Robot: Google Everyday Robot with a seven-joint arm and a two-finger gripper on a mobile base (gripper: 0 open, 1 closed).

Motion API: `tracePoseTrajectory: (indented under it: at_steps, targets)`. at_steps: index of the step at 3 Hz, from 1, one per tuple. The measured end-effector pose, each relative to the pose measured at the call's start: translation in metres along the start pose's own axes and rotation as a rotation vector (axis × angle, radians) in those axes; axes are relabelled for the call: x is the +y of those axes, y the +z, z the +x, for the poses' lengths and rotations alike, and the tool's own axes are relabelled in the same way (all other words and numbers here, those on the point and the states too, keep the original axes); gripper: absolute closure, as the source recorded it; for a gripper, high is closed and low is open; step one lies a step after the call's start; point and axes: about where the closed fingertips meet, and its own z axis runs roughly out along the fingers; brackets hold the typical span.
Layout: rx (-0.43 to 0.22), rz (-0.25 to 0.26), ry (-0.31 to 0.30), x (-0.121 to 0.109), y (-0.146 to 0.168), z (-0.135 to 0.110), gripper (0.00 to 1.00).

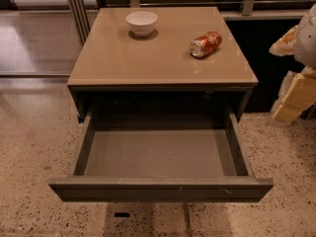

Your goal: Close top drawer

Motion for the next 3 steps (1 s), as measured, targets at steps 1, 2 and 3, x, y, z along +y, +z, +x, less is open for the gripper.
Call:
tracePoseTrajectory:
  at_steps: [1, 2, 3]
  targets:
    - [-0.072, 0.001, 0.027, 0.011, 0.022, 0.005, 0.4]
    - [-0.219, -0.044, 0.169, 0.037, 0.075, 0.012, 0.64]
    - [-0.294, -0.025, 0.248, 0.04, 0.086, 0.009, 0.87]
